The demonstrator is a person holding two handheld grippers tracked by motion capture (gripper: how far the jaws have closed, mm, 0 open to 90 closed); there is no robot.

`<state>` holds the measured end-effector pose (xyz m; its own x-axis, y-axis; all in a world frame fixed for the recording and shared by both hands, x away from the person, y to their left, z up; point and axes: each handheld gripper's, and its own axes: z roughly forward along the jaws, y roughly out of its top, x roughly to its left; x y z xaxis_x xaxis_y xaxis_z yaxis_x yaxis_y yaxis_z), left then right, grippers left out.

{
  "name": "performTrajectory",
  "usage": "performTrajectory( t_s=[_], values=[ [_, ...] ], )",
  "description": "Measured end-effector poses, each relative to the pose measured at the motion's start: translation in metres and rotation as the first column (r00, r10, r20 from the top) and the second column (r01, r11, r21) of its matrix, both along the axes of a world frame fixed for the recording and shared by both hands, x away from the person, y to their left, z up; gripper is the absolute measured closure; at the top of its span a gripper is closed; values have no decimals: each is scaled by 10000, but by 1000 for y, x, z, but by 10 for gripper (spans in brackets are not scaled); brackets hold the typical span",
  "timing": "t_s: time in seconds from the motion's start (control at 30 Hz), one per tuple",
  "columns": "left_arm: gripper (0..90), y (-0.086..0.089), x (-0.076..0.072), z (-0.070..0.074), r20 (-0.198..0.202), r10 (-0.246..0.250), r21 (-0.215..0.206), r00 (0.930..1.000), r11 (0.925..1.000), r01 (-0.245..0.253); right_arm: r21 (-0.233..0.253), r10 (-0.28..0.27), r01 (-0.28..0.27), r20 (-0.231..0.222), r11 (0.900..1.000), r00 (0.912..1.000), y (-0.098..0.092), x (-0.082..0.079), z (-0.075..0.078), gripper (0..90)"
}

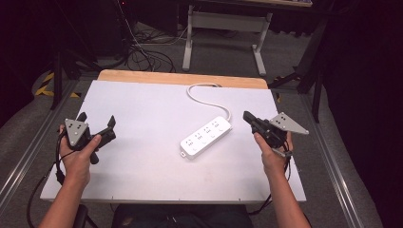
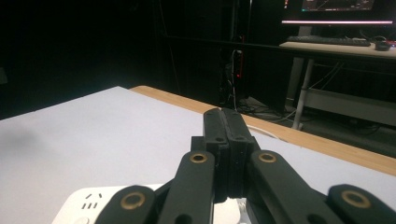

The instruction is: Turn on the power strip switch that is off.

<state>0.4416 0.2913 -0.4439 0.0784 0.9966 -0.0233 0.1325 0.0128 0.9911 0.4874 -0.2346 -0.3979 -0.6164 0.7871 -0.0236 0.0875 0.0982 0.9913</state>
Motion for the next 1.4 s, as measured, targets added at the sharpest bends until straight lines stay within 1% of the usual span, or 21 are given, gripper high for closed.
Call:
performTrajectory(
  t_s=[0.2,0.3,0.37,0.6,0.67,0.73,0.97,1.07,1.17,1.2,1.27,1.4],
  values=[
    [79,0,0,0,21,13,24,10000,10000,-13,98,-200,200,2,9998,9998,-10,-3,-2,886],
    [81,-1,0,0,17,20,30,10000,10000,-20,157,-248,248,-1,9996,9997,-11,-3,-2,880],
    [81,-1,0,0,10,19,29,10000,10000,-19,104,-266,266,34,9996,9996,-11,-4,-2,871],
    [81,-1,1,0,31,13,26,10000,10000,-13,281,-286,287,-30,9992,9996,-12,-4,-2,809],
    [81,-1,1,0,23,8,27,10000,10000,-8,247,-339,339,-23,9991,9994,-13,-4,-2,778],
    [81,-1,1,0,24,15,24,10000,10000,-15,318,-374,375,-43,9988,9993,-14,-4,-3,769],
    [81,-2,0,0,22,-6,23,10000,10000,6,321,-431,432,-60,9985,9991,-15,-4,-4,734],
    [81,-2,1,0,18,-5,21,10000,10000,5,327,-459,461,-60,9984,9989,-15,-4,-4,706],
    [81,-2,1,0,23,-9,-11,10000,10000,9,398,-561,565,-97,9976,9984,-16,-4,-5,687],
    [81,-2,1,0,19,-13,-2,10000,10000,13,340,-579,581,-62,9977,9983,-17,-4,-5,680],
    [81,-2,1,0,11,-27,-34,10000,10000,27,420,-684,687,-83,9968,9976,-18,-4,-6,662],
    [81,-2,1,0,-8,-70,-6,10000,10000,70,424,-813,814,-54,9958,9967,-19,-4,-7,610]
  ],
)
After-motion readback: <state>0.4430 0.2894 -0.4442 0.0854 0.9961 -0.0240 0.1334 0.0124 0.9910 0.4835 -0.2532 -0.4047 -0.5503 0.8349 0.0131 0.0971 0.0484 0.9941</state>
